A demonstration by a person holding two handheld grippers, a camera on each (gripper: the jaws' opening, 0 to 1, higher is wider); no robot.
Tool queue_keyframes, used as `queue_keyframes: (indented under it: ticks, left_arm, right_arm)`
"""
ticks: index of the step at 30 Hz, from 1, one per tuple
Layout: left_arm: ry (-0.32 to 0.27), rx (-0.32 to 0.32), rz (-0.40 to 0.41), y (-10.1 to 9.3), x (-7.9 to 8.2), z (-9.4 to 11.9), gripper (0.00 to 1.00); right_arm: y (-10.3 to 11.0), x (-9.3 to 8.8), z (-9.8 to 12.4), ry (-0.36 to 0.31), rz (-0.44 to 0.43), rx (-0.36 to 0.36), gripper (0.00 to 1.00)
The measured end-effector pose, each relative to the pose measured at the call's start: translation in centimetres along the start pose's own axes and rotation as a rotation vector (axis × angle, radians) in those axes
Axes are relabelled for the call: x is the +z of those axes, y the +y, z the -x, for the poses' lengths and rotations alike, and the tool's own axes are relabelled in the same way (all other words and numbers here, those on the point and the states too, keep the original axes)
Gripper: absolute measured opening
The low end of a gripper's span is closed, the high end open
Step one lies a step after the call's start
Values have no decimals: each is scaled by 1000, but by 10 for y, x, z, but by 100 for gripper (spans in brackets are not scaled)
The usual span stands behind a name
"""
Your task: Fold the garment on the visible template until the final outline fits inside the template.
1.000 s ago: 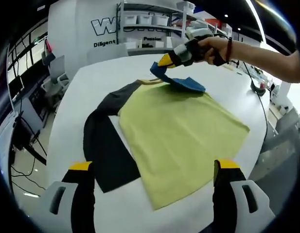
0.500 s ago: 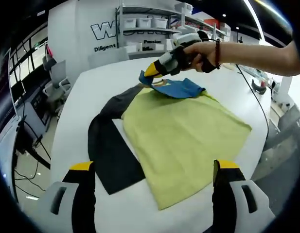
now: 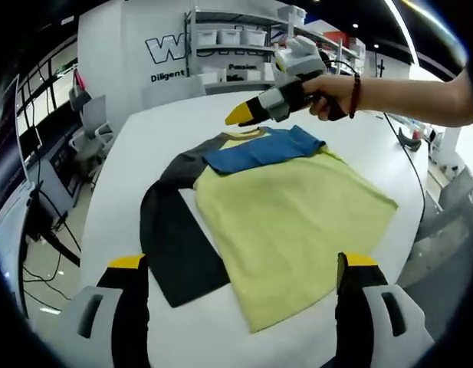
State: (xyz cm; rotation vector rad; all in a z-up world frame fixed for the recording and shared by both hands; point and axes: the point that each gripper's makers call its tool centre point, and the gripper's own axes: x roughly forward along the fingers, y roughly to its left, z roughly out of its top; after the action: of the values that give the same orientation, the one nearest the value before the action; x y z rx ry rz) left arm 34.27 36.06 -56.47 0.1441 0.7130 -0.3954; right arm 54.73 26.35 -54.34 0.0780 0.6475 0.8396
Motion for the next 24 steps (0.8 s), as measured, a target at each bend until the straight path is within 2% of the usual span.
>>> queue_keyframes:
  ticks: [3, 5, 6, 7, 9, 12, 15, 16, 24]
  left_arm:
    - [-2, -1, 6, -1, 1, 0, 99]
    - [-10, -11, 5, -3, 3, -1, 99]
    - [-11, -11, 4, -4, 4, 0, 99]
    - [-18, -11, 2, -5, 6, 0, 99]
    - [-23, -12, 5, -5, 7, 0, 99]
    - [-22, -12, 9, -5, 6, 0, 99]
    - [-15, -20, 9, -8, 4, 0, 99]
    - [-15, -27, 9, -10, 4, 0, 99]
    - [-17, -45, 10, -15, 6, -2, 99]
  right_arm:
    - [-10, 3, 8, -21, 52, -39, 37]
    - [-17, 6, 14, -45, 105, -72, 35]
    - [-19, 5, 16, -44, 124, -82, 36]
    - [-27, 3, 21, -39, 184, -117, 37]
    - [-34, -1, 27, -38, 216, -138, 39]
    - [-43, -9, 33, -29, 218, -151, 40]
    - [-55, -18, 38, -10, 215, -171, 46]
    - [-59, -22, 41, -11, 175, -174, 48]
    - [-72, -35, 58, 0, 148, -199, 64]
